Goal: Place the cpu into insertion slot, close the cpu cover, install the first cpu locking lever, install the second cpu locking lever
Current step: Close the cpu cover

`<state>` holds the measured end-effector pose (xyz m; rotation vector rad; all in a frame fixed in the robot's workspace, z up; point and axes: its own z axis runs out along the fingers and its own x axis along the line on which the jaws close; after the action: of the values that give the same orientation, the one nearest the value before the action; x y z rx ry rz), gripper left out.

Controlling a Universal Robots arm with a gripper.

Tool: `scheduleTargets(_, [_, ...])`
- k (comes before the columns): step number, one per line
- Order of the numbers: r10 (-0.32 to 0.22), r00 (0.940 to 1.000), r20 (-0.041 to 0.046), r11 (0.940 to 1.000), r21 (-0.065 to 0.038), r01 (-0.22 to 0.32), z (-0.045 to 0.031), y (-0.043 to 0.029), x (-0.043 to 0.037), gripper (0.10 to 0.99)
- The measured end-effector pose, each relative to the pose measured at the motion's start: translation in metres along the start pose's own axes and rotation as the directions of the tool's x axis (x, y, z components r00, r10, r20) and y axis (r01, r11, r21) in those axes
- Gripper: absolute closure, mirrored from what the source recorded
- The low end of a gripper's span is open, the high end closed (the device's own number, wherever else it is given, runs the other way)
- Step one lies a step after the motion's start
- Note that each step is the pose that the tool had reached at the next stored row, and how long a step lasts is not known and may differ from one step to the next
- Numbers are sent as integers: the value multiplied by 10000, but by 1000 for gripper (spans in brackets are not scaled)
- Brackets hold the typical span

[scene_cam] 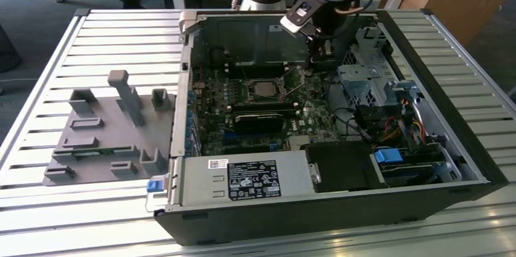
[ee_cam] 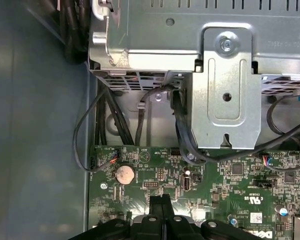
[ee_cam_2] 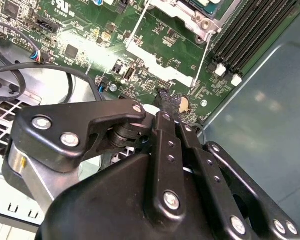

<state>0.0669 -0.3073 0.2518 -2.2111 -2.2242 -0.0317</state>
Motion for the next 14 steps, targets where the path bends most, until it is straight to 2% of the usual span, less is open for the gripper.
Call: scheduleTargets(14, [0,10000,2,10000,5,0,24,2,-50,980])
